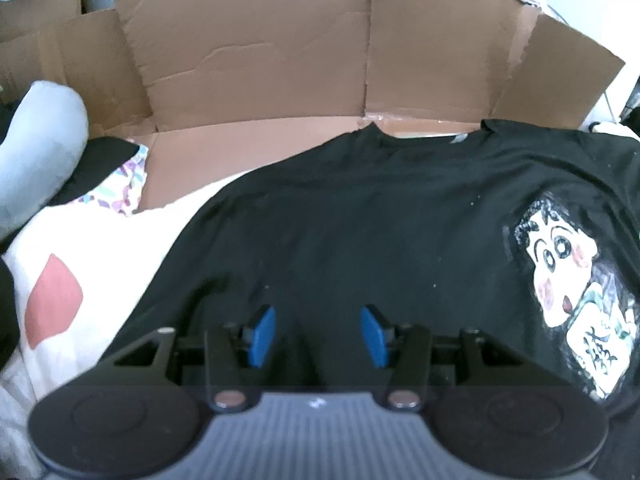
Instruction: Fold clothes
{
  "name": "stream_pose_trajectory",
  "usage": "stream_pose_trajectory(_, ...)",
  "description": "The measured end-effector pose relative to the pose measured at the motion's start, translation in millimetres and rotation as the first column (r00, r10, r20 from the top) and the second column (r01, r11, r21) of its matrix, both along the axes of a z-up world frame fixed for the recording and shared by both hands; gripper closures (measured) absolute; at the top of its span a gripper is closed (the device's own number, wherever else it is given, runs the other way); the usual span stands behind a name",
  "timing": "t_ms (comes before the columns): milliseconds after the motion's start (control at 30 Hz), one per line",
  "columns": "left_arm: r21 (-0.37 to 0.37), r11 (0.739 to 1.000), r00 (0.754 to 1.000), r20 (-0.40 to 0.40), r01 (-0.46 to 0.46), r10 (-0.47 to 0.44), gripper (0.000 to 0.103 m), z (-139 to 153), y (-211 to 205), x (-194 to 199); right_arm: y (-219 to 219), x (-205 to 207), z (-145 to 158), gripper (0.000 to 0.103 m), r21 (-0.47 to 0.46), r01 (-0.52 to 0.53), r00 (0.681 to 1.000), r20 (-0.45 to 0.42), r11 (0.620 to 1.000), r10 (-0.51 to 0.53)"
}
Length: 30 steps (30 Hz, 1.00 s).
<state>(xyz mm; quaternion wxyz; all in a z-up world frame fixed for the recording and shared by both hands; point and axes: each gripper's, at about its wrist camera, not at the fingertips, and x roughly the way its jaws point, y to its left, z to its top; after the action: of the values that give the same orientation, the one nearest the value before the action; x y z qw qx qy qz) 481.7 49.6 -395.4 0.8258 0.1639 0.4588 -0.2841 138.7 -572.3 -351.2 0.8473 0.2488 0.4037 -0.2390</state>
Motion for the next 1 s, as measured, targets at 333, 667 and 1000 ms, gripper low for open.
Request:
stream_pose_trajectory(333, 0.019, 0.999, 0.999, -0.005, -0.033, 0.033, 0.052, 1, 18, -10, 10, 19, -21, 0.097, -0.009, -0.047, 0.998, -0.035, 0.999, 0.046)
stream_pose_trajectory(667, 0.110, 0.982, 0.986, 0.080, -0.152, 0.144, 0.053, 60, 81, 9, 14, 18, -3, 0.102, -0.081, -0.058, 0.993, -0.109, 0.995, 0.049)
stream_pose_trajectory(1000, 0.211, 0.945, 0.968, 0.060, -0.249, 0.242, 0.066, 46, 101, 22, 21, 12, 30, 0.089, -0.125, -0.042, 0.999, -0.011, 0.991, 0.041)
